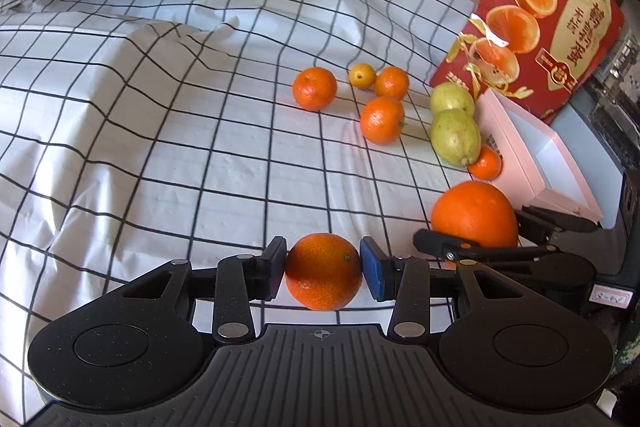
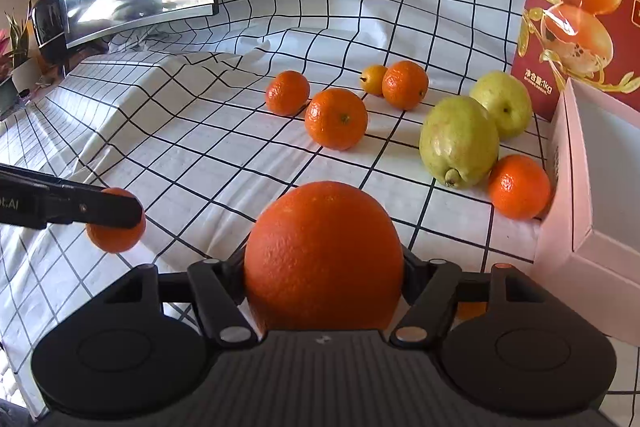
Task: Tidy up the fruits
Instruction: 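Grasp the large orange with the right tool while the left tool holds the tangerine, then release the tangerine into the pink box with the left tool while the right tool carries the orange, then lower the large orange into the pink box and open the right tool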
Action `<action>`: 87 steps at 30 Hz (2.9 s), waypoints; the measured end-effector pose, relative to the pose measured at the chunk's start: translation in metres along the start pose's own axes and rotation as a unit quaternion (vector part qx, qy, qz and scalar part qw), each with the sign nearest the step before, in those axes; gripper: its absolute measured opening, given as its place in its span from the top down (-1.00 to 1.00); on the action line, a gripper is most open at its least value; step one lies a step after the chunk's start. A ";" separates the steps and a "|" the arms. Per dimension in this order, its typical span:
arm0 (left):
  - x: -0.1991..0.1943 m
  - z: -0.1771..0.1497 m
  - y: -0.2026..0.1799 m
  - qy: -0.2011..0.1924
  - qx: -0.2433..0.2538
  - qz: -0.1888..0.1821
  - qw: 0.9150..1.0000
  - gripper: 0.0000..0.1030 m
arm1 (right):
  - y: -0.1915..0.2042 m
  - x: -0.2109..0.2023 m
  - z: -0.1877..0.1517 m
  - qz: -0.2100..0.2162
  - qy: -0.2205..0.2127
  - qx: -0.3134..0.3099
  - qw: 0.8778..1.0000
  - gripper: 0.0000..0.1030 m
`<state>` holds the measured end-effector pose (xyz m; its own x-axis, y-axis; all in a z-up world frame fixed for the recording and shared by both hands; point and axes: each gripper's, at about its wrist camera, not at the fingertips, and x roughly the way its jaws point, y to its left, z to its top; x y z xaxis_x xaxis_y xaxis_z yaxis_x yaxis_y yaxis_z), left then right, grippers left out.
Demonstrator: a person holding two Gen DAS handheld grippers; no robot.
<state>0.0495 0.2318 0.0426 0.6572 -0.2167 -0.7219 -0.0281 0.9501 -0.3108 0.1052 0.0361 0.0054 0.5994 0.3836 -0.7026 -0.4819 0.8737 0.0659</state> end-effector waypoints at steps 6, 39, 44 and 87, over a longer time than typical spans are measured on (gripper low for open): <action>0.005 -0.009 -0.013 0.019 0.025 -0.018 0.999 0.12 | -0.001 -0.003 -0.002 -0.003 0.000 0.011 1.000 -0.33; 0.111 0.119 -0.261 0.016 0.169 -0.204 0.964 0.12 | -0.127 -0.176 -0.071 -0.175 -0.074 0.160 0.969 -0.32; 0.105 0.117 -0.249 -0.015 0.135 -0.198 0.971 0.12 | -0.144 -0.185 -0.078 -0.183 -0.087 0.181 0.962 -0.32; 0.059 0.015 -0.108 0.031 0.076 -0.084 0.993 0.12 | -0.152 -0.095 0.010 -0.214 -0.072 0.099 0.969 -0.39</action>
<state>0.1026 0.1201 0.0433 0.5947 -0.3837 -0.7065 0.1942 0.9213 -0.3370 0.1277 -0.1300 0.0697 0.8069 -0.0021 -0.5907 -0.0459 0.9967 -0.0663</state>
